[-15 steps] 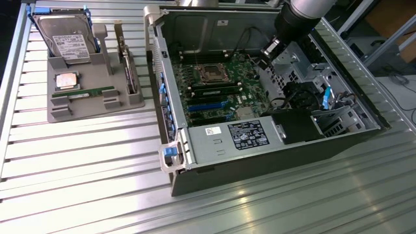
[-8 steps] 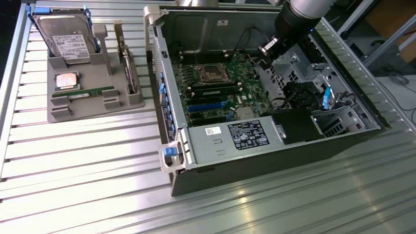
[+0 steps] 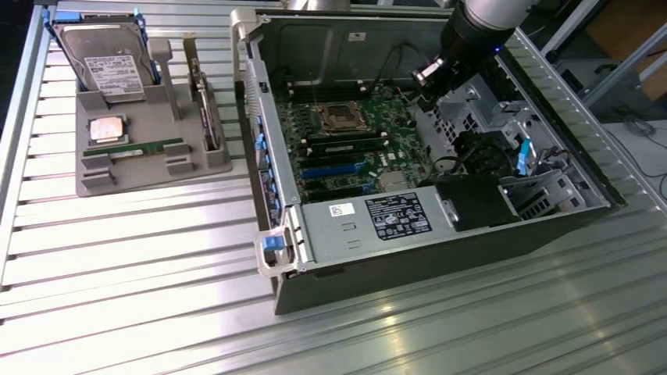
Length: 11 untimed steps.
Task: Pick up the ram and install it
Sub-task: 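Press down the ram until it locks into place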
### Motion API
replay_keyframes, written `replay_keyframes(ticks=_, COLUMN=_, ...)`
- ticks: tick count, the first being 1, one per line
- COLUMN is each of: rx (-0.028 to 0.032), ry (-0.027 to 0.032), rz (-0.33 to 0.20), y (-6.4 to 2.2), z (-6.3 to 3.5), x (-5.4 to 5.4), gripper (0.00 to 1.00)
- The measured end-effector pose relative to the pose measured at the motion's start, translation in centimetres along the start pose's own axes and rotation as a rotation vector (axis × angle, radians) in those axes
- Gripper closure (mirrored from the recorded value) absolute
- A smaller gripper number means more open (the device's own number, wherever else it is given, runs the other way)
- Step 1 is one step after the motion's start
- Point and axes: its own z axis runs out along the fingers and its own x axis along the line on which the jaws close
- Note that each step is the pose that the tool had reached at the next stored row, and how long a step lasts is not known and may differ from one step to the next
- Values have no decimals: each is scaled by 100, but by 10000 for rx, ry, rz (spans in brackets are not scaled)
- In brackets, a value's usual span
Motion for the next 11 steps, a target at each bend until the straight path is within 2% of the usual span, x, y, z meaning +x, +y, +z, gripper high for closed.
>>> replay_keyframes(ticks=5, rx=100, ry=-108, rz=1290, y=0, z=0, x=0, gripper=90)
replay_keyframes(ticks=8, rx=127, ry=-138, rz=1656, y=0, z=0, x=0, gripper=90)
replay_keyframes(ticks=11, rx=127, ry=-139, rz=1657, y=0, z=0, x=0, gripper=90)
